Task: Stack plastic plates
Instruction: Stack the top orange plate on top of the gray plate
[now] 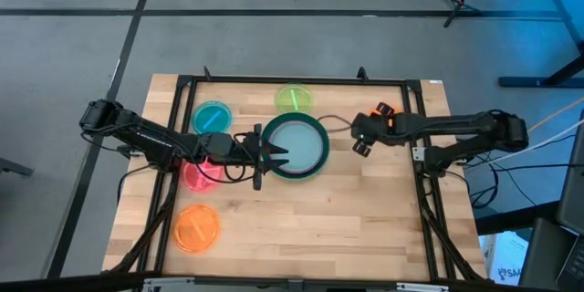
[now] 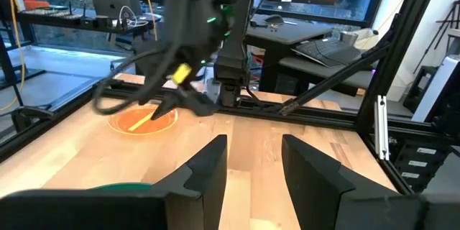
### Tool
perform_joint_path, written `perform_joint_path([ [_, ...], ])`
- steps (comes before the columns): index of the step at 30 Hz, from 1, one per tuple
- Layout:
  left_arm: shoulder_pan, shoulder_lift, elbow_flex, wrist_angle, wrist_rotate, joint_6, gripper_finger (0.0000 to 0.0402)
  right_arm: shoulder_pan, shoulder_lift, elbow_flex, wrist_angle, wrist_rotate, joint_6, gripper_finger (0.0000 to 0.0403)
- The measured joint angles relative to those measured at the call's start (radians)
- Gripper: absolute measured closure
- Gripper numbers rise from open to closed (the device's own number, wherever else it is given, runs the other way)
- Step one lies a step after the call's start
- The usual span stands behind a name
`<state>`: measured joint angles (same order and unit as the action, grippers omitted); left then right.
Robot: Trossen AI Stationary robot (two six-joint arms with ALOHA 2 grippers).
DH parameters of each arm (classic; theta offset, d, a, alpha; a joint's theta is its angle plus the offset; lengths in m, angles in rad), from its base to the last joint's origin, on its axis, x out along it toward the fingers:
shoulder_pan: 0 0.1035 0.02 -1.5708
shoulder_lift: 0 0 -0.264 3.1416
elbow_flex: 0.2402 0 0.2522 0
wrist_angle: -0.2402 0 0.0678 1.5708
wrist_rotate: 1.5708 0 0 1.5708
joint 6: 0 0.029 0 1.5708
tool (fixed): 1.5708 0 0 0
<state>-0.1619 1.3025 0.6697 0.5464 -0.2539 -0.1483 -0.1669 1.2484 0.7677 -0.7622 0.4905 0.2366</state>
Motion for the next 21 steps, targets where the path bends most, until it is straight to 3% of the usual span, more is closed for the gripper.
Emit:
perform_joint_path([
  [10, 0.0, 0.0, 0.0, -0.004, 0.0, 0.0, 0.0275, -0.249, 0.034, -0.122, 0.171, -0.119, 0.04, 0.0239],
  [16, 0.0, 0.0, 0.0, -0.008, 0.0, 0.001, 0.0275, -0.301, 0.075, -0.158, 0.246, -0.17, 0.017, 0.0239],
  [21, 0.0, 0.0, 0.0, -0.008, 0.0, 0.0, 0.0275, -0.312, 0.112, -0.158, 0.252, -0.116, 0.018, 0.0239],
])
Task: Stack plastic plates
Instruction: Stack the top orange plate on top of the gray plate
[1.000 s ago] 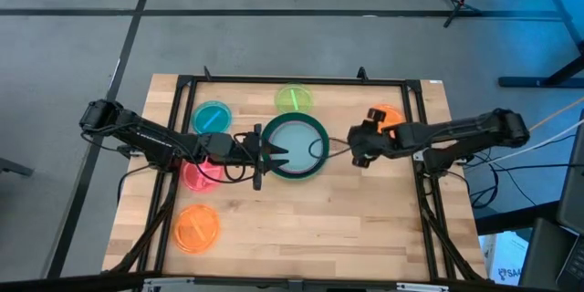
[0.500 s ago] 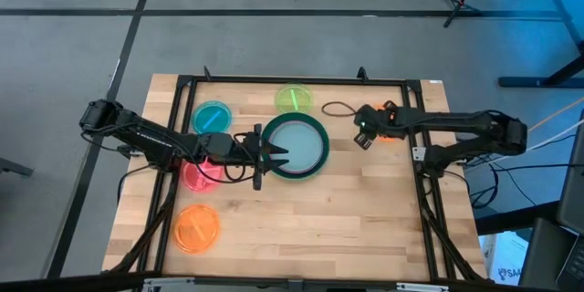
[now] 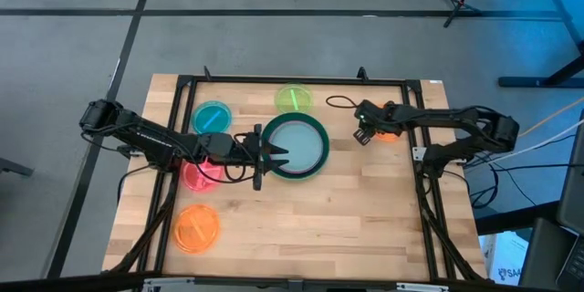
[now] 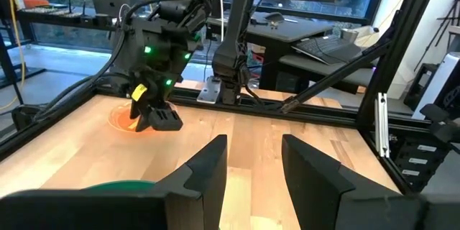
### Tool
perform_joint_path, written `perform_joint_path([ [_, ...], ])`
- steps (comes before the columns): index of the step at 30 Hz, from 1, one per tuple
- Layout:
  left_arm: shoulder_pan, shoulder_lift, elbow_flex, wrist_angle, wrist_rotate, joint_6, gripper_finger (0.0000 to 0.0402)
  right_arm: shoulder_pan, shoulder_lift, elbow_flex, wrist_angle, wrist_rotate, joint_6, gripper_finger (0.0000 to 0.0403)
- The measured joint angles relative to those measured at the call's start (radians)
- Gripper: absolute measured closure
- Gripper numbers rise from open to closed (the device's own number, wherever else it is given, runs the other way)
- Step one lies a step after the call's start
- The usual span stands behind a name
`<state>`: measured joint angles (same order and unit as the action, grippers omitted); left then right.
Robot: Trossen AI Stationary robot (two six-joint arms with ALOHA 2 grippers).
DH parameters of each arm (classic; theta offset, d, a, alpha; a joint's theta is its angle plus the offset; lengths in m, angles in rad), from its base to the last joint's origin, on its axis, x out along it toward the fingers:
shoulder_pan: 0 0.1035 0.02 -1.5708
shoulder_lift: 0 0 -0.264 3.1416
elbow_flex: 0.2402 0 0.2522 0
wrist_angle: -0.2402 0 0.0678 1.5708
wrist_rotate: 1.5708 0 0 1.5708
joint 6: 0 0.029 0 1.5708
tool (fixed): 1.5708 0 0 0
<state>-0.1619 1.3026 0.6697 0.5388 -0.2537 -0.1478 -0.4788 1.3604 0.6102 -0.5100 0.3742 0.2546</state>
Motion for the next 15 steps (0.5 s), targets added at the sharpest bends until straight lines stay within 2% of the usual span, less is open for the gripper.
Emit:
perform_joint_path([
  [9, 0.0, 0.0, 0.0, 0.0, 0.0, -0.001, 0.0275, 0.001, 0.085, 0.0, 0.027, 0.002, 0.0, 0.024],
  [15, 0.0, 0.0, 0.0, 0.0, 0.0, -0.001, 0.0275, 0.001, 0.103, 0.0, 0.038, 0.008, -0.021, 0.0271],
])
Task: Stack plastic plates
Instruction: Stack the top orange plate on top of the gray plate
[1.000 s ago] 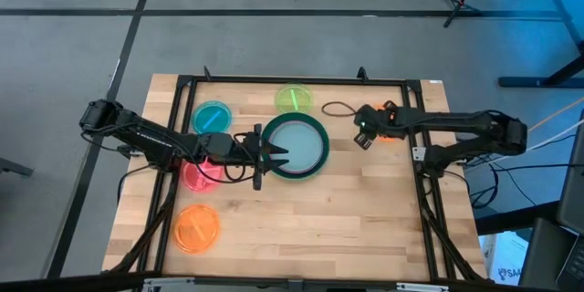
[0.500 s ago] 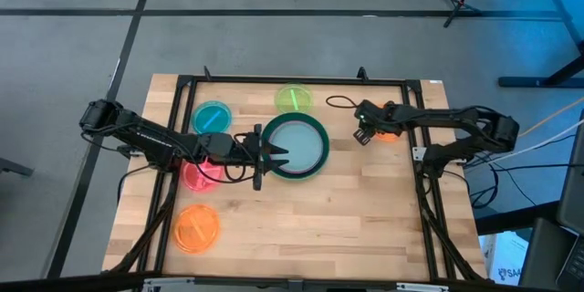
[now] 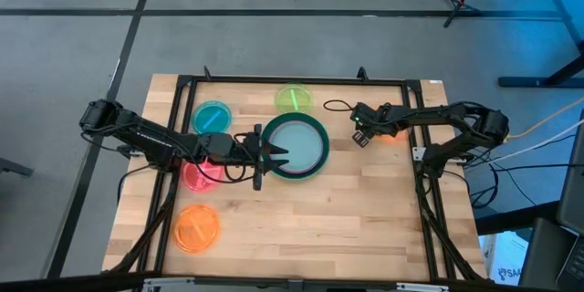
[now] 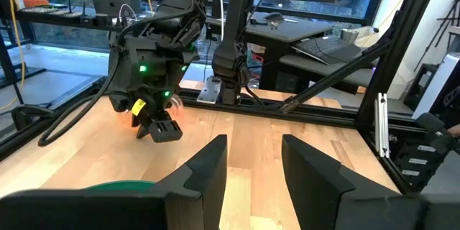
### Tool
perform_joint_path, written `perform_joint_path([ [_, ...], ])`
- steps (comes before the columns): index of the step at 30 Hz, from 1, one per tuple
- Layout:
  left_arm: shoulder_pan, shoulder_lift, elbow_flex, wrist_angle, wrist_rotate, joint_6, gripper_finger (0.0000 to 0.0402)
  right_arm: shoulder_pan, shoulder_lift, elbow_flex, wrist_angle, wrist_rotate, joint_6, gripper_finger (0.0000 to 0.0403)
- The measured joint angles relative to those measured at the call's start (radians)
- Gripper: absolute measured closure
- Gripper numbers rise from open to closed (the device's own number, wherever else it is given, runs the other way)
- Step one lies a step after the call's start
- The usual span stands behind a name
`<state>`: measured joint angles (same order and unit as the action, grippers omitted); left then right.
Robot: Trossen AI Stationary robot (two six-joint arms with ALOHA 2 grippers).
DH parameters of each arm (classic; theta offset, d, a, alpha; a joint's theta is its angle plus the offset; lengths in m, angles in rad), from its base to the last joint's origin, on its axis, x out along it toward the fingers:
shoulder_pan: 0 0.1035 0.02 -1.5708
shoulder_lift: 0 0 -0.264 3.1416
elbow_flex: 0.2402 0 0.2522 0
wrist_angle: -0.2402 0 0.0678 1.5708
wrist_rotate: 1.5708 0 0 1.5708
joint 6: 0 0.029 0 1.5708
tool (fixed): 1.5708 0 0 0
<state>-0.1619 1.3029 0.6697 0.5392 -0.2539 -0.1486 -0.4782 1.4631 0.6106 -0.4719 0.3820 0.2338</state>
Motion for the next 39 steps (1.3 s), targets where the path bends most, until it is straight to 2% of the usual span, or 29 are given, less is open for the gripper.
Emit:
perform_joint_path([
  [5, 0.0, 0.0, 0.0, 0.0, 0.0, 0.0, 0.0275, 0.0, 0.0, 0.0, 0.008, -0.001, -0.003, 0.029],
  [21, 0.0, 0.0, 0.0, 0.0, 0.0, 0.0, 0.0275, 0.0, 0.001, 0.0, -0.028, 0.037, -0.037, 0.0294],
  [24, 0.0, 0.0, 0.0, 0.0, 0.0, 0.0, 0.0275, 0.0, 0.001, 0.0, -0.028, 0.037, -0.055, 0.0314],
  [30, 0.0, 0.0, 0.0, 0.0, 0.0, 0.0, 0.0275, 0.0, 0.001, 0.0, -0.026, 0.036, -0.107, 0.0393],
  [39, 0.0, 0.0, 0.0, 0.0, 0.0, 0.0, 0.0275, 0.024, -0.021, 0.0, -0.022, 0.034, -0.165, 0.04],
])
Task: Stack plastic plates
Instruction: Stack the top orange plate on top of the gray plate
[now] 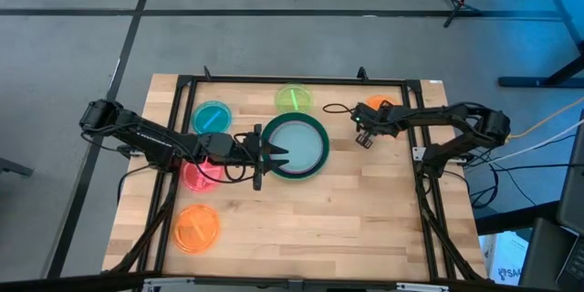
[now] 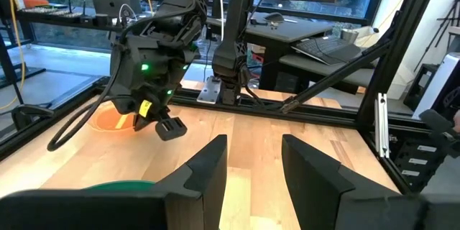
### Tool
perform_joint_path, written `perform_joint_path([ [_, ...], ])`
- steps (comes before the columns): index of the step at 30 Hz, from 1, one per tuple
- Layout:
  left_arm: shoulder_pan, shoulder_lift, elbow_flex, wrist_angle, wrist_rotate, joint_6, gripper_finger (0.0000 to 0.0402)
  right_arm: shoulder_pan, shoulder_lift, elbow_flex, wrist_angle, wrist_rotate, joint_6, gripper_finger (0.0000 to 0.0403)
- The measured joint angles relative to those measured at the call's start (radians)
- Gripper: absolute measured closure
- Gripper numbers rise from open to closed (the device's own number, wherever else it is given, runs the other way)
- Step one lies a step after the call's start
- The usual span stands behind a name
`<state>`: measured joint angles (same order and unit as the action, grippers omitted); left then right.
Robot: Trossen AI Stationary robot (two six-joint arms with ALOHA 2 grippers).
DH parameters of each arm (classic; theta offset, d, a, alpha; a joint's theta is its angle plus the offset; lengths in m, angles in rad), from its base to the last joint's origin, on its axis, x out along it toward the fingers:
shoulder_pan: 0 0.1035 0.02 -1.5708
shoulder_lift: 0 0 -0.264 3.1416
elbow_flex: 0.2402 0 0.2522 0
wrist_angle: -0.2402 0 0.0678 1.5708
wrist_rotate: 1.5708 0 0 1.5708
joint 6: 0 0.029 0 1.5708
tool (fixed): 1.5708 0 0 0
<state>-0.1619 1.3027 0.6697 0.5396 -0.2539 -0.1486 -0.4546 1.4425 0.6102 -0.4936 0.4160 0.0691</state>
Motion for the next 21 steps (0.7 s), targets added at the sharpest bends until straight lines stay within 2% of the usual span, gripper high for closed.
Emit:
perform_joint_path([
  [6, 0.0, 0.0, 0.0, 0.0, 0.0, 0.0, 0.0275, 0.107, -0.037, 0.017, -0.001, 0.011, -0.058, 0.0401],
  [17, 0.0, 0.0, 0.0, -0.002, 0.0, 0.0, 0.0275, 0.356, -0.059, 0.158, 0.01, 0.018, -0.152, 0.0402],
  [21, 0.0, 0.0, 0.0, -0.005, 0.0, 0.0, 0.0275, 0.434, -0.059, 0.193, 0.075, -0.003, -0.189, 0.0402],
])
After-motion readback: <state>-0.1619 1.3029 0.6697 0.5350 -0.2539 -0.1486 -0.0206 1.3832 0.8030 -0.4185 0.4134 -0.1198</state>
